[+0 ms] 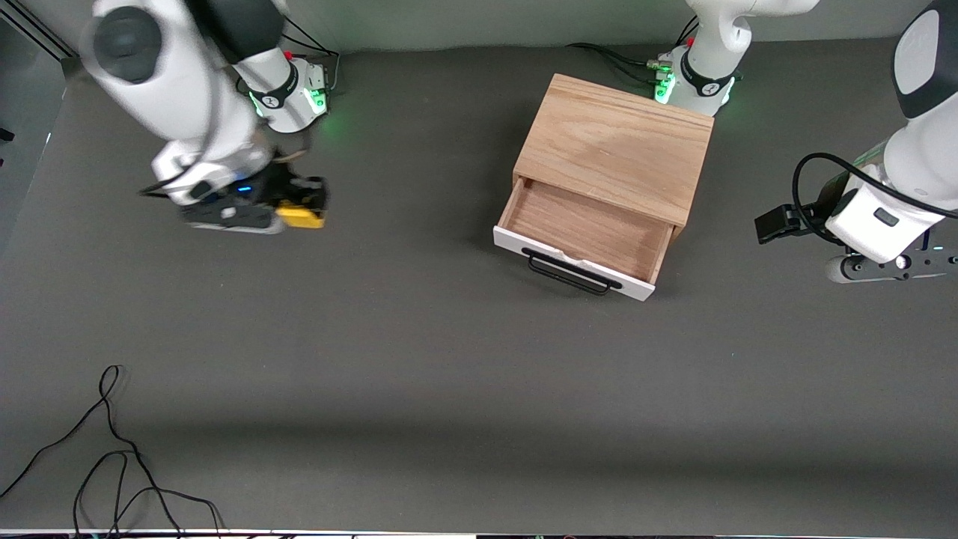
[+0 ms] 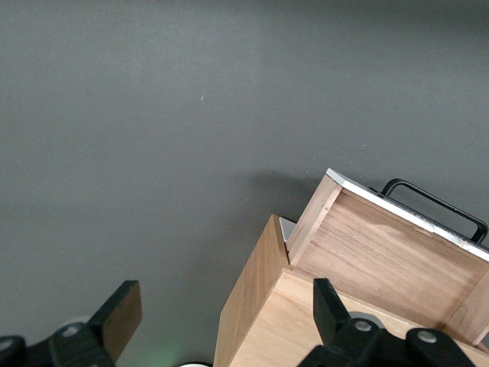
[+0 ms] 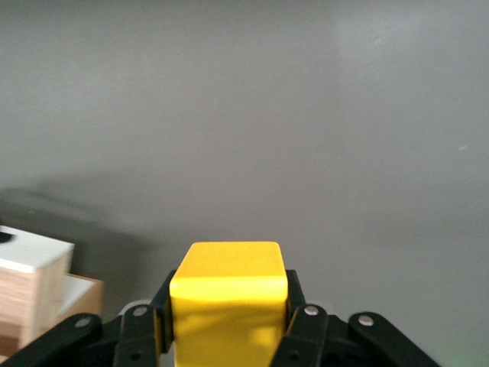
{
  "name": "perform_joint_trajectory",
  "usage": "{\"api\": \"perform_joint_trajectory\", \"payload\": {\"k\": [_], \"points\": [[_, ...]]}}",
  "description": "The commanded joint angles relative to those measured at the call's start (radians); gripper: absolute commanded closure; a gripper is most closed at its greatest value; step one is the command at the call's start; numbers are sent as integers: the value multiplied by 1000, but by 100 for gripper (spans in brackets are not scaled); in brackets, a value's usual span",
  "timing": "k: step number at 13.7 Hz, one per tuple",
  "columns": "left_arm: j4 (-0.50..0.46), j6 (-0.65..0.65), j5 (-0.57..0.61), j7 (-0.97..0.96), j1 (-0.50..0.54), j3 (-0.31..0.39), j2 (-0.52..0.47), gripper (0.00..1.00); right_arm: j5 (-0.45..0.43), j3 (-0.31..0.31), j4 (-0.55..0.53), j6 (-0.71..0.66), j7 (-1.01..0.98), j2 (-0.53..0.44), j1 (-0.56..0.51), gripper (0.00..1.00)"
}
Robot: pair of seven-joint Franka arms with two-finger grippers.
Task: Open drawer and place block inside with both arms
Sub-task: 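Carry the yellow cube with the right gripper over the open drawer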
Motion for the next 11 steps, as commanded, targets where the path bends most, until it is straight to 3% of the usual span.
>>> {"api": "perform_joint_trajectory", "payload": {"k": [1, 7, 9, 11], "points": [[-21, -6, 3, 0, -3, 7, -25, 0, 7, -12, 201, -12, 194, 166, 123, 69], [-27, -6, -3, -2, 12, -6, -37, 0, 3, -12, 557, -9, 527, 489, 306, 69], [-67, 14, -1, -3, 189, -176, -66, 0, 0, -12, 680, 0, 588, 598, 349, 69], [-80, 17, 2, -3, 233, -213, -76, 0, -2, -12, 746, 20, 640, 668, 380, 69]]}}
